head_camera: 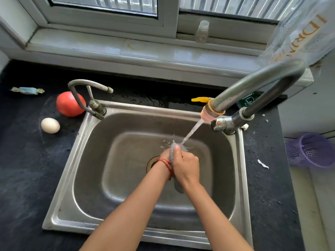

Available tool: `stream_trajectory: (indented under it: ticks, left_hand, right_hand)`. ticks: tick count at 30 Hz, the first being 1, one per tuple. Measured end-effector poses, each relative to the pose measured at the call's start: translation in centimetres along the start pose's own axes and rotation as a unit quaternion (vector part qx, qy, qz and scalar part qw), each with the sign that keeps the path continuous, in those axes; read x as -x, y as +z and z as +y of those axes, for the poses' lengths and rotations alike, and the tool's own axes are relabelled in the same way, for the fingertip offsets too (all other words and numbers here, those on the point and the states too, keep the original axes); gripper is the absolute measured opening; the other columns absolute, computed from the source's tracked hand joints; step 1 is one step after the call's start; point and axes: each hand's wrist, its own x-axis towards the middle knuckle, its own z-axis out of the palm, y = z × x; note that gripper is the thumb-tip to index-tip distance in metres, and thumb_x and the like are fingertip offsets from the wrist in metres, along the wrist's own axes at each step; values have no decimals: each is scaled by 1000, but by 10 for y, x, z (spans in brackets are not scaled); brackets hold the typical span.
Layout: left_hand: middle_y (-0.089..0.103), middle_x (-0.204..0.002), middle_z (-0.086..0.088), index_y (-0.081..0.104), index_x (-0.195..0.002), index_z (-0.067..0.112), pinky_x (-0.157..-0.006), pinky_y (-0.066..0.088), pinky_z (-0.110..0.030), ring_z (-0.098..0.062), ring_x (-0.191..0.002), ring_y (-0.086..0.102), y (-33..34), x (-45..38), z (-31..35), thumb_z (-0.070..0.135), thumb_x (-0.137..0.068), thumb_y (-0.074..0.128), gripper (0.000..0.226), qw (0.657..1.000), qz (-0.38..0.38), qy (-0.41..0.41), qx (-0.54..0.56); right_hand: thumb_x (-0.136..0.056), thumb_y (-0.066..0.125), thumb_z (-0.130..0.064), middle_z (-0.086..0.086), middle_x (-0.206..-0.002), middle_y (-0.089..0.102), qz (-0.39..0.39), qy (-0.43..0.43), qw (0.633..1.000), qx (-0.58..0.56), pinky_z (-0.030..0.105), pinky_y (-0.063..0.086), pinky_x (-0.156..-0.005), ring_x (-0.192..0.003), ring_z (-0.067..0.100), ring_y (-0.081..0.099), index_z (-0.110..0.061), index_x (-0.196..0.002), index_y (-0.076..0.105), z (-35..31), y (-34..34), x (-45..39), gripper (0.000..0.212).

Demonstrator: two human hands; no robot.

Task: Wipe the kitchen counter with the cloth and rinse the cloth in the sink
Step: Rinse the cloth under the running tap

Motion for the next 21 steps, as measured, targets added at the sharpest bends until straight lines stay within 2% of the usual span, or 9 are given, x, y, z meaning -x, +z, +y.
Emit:
stream_trajectory:
  ticks: [2, 3, 6, 10, 11, 14, 17, 19, 21]
  left_hand:
    - [55, -39, -1, 58, -47, 9, -47, 44, -18, -12, -40, 56, 1, -3, -6, 31, -97, 34, 59, 999, 1, -30, 37]
    - [55, -38, -1, 55, -48, 10, -51, 46, -20, -15, -44, 58, 4, -4, -11, 27, -94, 43, 50, 999, 2, -35, 39]
    - [63, -71, -11, 61, -64, 8, -77, 50, -35, -26, -84, 61, 11, -1, -7, 17, -81, 61, 20, 1000, 15, -16, -17]
    - [63, -93, -12, 64, -90, -1, -72, 44, -29, -19, -91, 51, 4, 4, 22, 17, -89, 51, 22, 995, 75, 59, -39]
    - [60, -88, -10, 63, -96, 4, -69, 46, -25, -18, -91, 50, 0, 4, 27, 20, -92, 47, 23, 994, 70, 72, -53]
    - [47, -65, 4, 45, -67, 18, -57, 44, -22, -16, -70, 49, 0, 2, 22, 22, -97, 36, 31, 993, 53, 63, -84]
    - [60, -57, -10, 54, -67, 8, -62, 43, -30, -23, -67, 53, 7, 0, 10, 28, -95, 40, 36, 998, 41, -1, -46]
    - [67, -103, -25, 59, -104, -9, -84, 48, -37, -35, -102, 59, 11, 5, 9, 25, -96, 36, 42, 993, 32, 7, -110]
    - [53, -132, -24, 48, -126, -8, -99, 41, -34, -33, -124, 49, 10, 9, 9, 20, -97, 33, 43, 988, 75, 31, -131]
  right_hand:
    - [-92, 29, -46, 26, -94, 69, 7, -14, 1000, 23, 42, 48, -79, -92, 41, 62, -6, -88, 71, 3, -3, -11, 58]
    - [-93, 30, -43, 26, -97, 69, 16, -5, 999, 40, 43, 47, -81, -95, 42, 61, -6, -91, 70, 3, -7, -23, 55]
    - [-95, 31, -37, 26, -106, 66, 36, 70, 997, 28, 44, 44, -85, -103, 43, 57, -3, -98, 68, 0, -21, -48, 51]
    - [-96, 30, -38, 30, -103, 66, 50, 72, 996, -29, 42, 44, -84, -101, 42, 59, 4, -95, 68, -7, -11, -32, 57]
    - [-96, 30, -39, 31, -100, 67, 42, 42, 997, -42, 41, 44, -83, -98, 41, 60, 5, -93, 68, -10, -6, -22, 58]
    - [-94, 33, -38, 29, -95, 68, 12, -18, 999, -47, 39, 44, -79, -93, 40, 62, 4, -89, 70, -11, -4, -14, 56]
    - [-95, 33, -39, 29, -97, 68, 20, 18, 999, -24, 42, 45, -83, -96, 42, 60, 0, -89, 70, -6, -11, -32, 54]
    - [-95, 32, -39, 28, -103, 66, 46, 77, 996, -9, 44, 44, -86, -103, 43, 57, -2, -94, 69, -2, -18, -48, 53]
    - [-96, 30, -38, 27, -109, 64, 57, 109, 992, -6, 45, 42, -88, -107, 43, 54, -1, -100, 67, 0, -22, -50, 53]
